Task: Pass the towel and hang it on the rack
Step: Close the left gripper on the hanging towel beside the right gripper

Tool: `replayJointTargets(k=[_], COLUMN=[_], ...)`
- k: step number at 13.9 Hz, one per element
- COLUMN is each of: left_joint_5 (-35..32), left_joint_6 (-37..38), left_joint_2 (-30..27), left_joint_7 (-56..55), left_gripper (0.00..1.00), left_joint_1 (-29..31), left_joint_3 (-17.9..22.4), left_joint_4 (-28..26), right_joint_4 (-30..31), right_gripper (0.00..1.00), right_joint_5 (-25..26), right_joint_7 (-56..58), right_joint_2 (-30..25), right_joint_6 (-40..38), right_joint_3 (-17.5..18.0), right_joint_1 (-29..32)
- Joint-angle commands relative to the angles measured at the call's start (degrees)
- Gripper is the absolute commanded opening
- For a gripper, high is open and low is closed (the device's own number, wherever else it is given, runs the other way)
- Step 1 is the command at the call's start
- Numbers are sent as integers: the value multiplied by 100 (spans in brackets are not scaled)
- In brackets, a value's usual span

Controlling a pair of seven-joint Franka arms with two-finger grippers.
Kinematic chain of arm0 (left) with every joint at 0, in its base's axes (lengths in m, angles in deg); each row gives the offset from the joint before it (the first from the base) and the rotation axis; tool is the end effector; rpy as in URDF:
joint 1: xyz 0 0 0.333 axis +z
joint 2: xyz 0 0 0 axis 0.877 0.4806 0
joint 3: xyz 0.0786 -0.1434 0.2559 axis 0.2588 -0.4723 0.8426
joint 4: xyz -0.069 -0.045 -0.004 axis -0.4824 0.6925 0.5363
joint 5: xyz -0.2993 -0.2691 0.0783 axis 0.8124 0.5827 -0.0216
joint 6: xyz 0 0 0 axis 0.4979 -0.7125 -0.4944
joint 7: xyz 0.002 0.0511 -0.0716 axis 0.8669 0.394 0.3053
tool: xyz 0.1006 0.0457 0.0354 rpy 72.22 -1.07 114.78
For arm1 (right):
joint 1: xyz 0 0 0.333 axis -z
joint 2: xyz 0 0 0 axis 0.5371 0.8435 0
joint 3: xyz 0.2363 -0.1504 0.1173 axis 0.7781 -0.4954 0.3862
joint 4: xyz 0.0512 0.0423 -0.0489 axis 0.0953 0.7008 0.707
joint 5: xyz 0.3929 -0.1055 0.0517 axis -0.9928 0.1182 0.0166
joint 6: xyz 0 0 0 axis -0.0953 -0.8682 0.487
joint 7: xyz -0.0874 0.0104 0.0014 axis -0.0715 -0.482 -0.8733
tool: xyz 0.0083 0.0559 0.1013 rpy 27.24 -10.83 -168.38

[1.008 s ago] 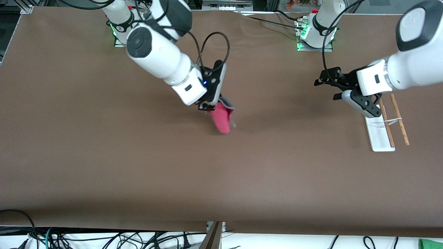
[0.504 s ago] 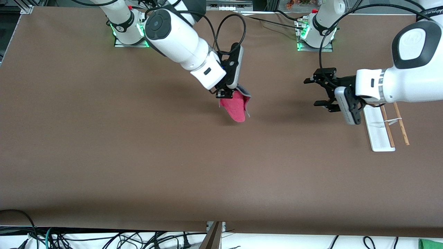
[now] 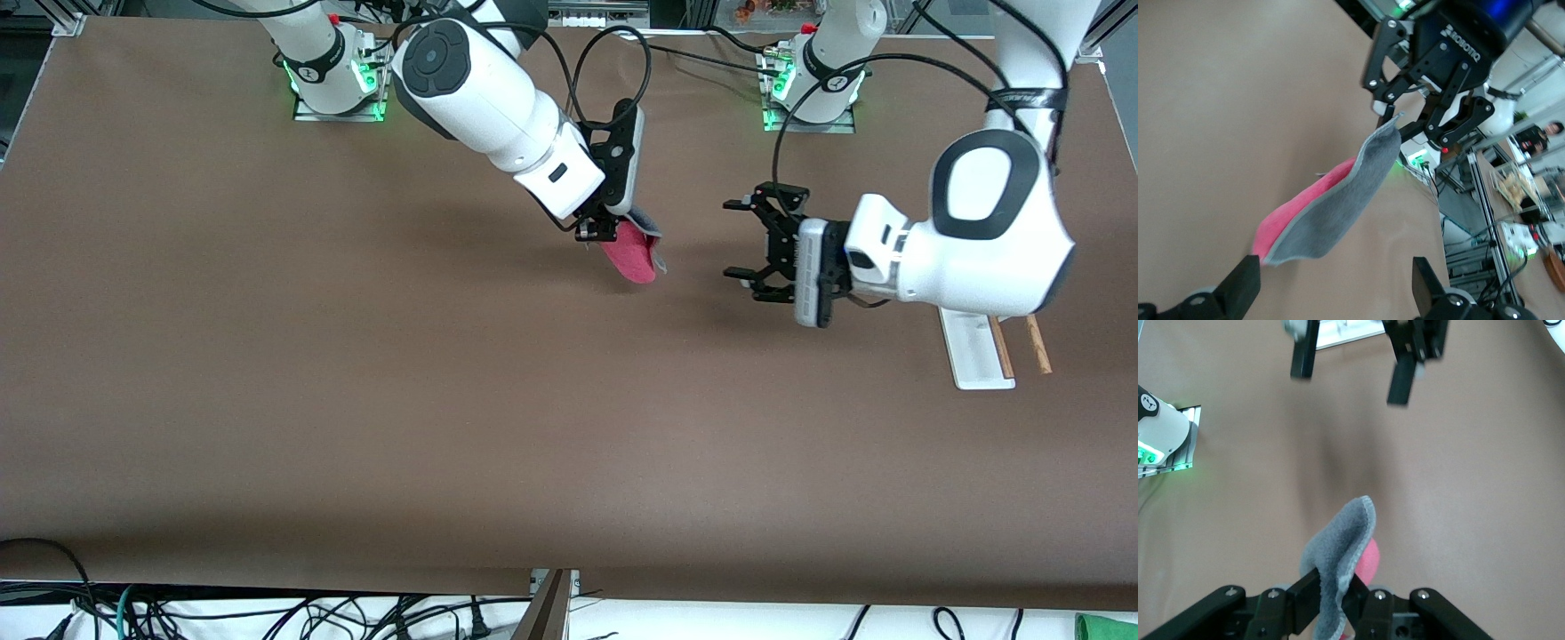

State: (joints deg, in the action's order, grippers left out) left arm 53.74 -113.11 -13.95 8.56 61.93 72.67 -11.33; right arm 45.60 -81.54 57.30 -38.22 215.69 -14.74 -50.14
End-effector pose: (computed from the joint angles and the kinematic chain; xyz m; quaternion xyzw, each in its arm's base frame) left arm 0.5972 -0.2004 0.4046 0.7267 -0.4850 0.0507 0.4838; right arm 0.5050 0.5343 0.4751 -0.7407 -0.6170 -0.1553 0.2157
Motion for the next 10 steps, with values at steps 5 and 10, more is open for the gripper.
replayJointTargets(k=[5,10], left_joint_5=[681,1024], left_joint_6=[-125,23], left_joint_2=[729,1124], left_joint_7=[2034,2879], left_gripper=[100,100], left_joint_1=[-249,-171], left_joint_3=[29,29], left_joint_4=[208,137], right_joint_4=[-243,-349], right_gripper=[0,0], right_joint_5=[291,494], right_joint_7=[-75,-92], right_joint_2=[240,328], right_joint_6=[321,374], right_joint_3=[65,65], right_joint_1=[-370,-503])
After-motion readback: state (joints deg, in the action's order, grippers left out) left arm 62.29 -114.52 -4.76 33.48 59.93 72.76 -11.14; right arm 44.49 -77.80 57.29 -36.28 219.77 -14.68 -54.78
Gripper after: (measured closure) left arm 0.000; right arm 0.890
